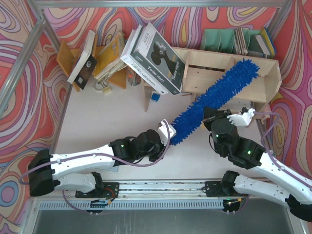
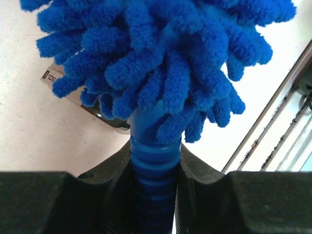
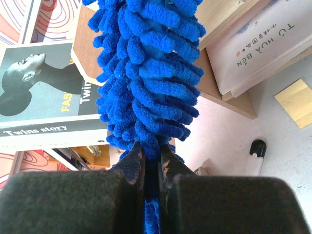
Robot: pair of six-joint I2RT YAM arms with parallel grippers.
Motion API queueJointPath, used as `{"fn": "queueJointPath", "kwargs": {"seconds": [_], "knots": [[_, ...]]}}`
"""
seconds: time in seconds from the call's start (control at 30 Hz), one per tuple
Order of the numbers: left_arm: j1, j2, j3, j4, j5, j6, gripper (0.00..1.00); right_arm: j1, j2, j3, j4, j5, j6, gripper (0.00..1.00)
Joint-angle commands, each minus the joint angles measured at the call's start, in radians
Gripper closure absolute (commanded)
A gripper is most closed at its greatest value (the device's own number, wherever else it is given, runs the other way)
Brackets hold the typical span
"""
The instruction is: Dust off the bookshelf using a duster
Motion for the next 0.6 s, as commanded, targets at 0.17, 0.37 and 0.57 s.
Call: {"fn": "queueJointPath", "kwargs": {"seconds": [0.17,0.37,0.57], "knots": [[-0.011,0.002,0.062,-0.006,-0.113,-0.053,1.0,0.006,0.002,0.041,0.021,0.051,0.009,1.0],[-0.027,-0.028,0.075,-0.011,-0.135,-0.046,1.0,0.005,-0.002,0.06,-0.024,0.065,0.037,0.81],[-0.03,-0.057,0.093,-0.031,-0.18,-0.045,1.0,0.005,-0.01,0.1,-0.037,0.074,-0.041,0.36]]}}
